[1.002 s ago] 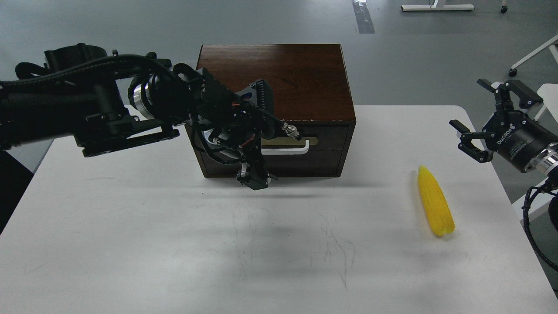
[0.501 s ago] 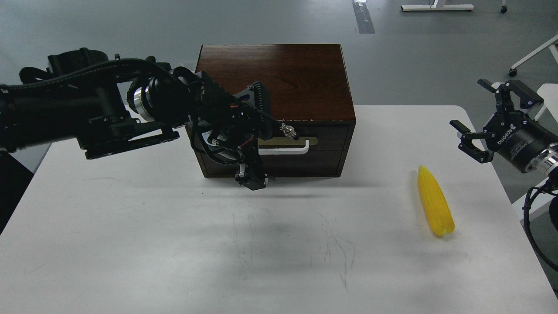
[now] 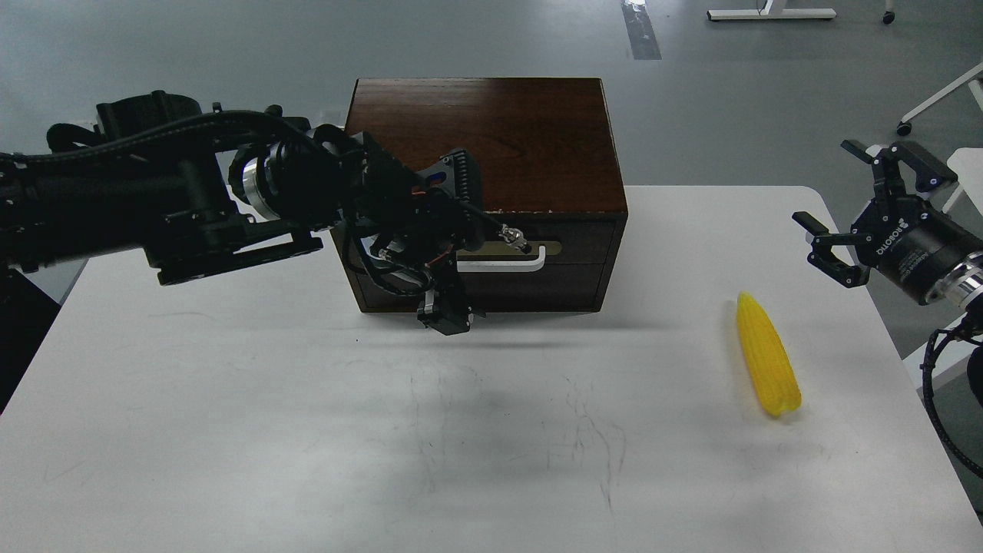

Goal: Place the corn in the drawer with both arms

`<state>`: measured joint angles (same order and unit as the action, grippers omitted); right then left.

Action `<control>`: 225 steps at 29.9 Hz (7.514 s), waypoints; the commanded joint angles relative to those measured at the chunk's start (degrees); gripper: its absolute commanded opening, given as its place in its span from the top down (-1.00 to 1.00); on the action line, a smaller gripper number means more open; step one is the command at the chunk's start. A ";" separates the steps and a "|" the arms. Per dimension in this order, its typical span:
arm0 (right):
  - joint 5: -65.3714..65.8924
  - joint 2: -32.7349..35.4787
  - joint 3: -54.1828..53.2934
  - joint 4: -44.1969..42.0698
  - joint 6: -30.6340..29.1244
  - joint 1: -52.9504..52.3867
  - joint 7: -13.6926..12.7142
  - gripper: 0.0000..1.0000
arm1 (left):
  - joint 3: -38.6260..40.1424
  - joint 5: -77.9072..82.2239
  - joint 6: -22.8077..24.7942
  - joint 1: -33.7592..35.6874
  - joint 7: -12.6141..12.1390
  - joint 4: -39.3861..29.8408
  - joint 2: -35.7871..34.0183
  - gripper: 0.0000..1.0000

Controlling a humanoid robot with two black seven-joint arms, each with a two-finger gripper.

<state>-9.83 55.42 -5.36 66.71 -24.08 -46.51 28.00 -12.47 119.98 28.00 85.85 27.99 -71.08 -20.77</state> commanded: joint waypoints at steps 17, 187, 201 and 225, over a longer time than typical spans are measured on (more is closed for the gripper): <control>-0.01 0.31 0.00 0.09 0.00 0.02 0.00 -1.00 | -0.01 -0.01 0.00 0.63 0.01 -1.08 -0.06 -0.97; -0.01 1.10 -0.09 -0.44 -0.09 0.11 0.00 -1.00 | 2.08 -7.89 0.00 6.96 0.01 -22.43 -9.01 -0.97; -0.01 1.36 0.00 -0.44 -0.09 0.11 0.00 -1.00 | 16.60 -38.89 0.00 7.58 0.01 -17.45 -16.84 -0.97; 0.60 1.36 0.97 -0.70 -0.26 0.11 0.00 -1.00 | 20.63 -118.91 -0.58 -24.23 0.01 1.98 -27.92 -0.97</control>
<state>-9.52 56.69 -4.65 65.95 -24.22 -46.32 28.00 5.26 7.07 27.53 66.00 28.00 -71.71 -48.66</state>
